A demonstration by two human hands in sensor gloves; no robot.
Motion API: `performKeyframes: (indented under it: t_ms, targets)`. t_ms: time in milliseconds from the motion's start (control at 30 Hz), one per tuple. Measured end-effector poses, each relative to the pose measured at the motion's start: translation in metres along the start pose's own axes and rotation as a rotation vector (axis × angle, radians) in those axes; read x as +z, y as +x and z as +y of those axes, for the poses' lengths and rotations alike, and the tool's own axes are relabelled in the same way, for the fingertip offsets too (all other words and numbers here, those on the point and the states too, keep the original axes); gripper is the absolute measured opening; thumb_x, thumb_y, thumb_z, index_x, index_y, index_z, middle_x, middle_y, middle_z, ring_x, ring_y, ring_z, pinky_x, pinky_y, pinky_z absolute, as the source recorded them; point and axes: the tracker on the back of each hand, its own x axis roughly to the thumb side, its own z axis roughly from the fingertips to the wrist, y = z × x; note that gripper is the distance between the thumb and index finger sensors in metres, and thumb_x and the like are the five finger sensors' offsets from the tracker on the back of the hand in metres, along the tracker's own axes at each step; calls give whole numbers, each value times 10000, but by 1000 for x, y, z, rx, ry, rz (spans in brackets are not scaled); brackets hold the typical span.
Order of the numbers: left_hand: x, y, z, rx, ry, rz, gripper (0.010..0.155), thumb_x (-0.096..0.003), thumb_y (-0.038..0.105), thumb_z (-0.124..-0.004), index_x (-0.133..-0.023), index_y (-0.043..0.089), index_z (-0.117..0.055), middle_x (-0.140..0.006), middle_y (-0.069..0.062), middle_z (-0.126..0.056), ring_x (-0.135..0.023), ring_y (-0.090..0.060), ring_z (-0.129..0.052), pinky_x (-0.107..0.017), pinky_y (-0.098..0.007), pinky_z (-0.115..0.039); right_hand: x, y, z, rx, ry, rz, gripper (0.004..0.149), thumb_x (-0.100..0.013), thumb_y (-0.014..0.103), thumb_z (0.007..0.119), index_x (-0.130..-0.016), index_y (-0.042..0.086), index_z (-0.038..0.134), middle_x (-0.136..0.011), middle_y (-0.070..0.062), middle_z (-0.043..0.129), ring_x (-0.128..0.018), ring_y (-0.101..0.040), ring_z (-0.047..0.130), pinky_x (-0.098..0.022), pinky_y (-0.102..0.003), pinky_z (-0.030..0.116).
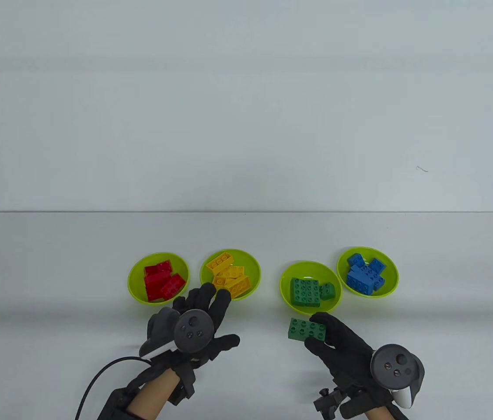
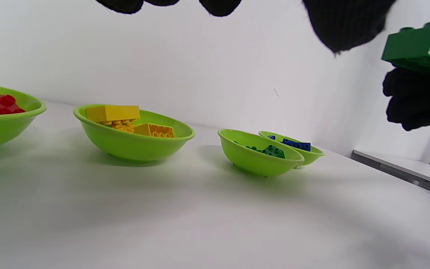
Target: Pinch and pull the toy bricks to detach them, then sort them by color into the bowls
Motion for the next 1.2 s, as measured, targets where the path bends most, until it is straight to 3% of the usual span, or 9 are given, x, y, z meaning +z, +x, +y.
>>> performKeyframes:
  t_ms: [200, 333, 733, 933, 1200]
  targets:
    - [22, -4, -26, 10, 41, -23, 928, -518, 616, -669, -1167, 101, -250, -1168, -372, -224, -1074, -632, -342, -661, -814, -300, 1, -1, -1, 3, 2, 3, 621, -490, 384, 801, -971, 7, 693, -852, -225, 855, -695, -389, 919, -590, -531, 713]
    - [27, -6, -37, -51, -16, -14, 932, -522, 617, -662, -1166, 101, -229, -1169, -366, -198, -1077, -628, -317, -665, -812, -287, 1, -1, 0, 0, 13, 1, 621, -495, 383, 792, -975, 2, 688, -857, -232, 850, -700, -397, 912, -593, -536, 707]
    - [31, -13, -24, -66, 42, 12, 927, -520, 612, -665, -1165, 98, -239, -1167, -365, -202, -1078, -624, -315, -666, -810, -284, -6, -6, -5, 39, 26, 24, 620, -520, 350, 764, -1016, 0, 637, -920, -255, 793, -770, -429, 861, -639, -555, 659]
    - [33, -15, -19, -54, 66, 21, 925, -521, 608, -666, -1164, 95, -243, -1166, -366, -201, -1077, -626, -312, -666, -810, -284, -31, -11, -8, 192, -19, 86, 622, -527, 344, 767, -1024, -1, 623, -935, -254, 781, -785, -431, 853, -647, -554, 654]
    - [33, -15, -18, -45, 82, 20, 919, -523, 602, -668, -1164, 91, -251, -1164, -370, -204, -1076, -625, -312, -666, -809, -286, -91, -30, 17, 433, -9, 251, 620, -534, 363, 781, -1018, 4, 635, -926, -247, 796, -776, -422, 867, -643, -546, 666]
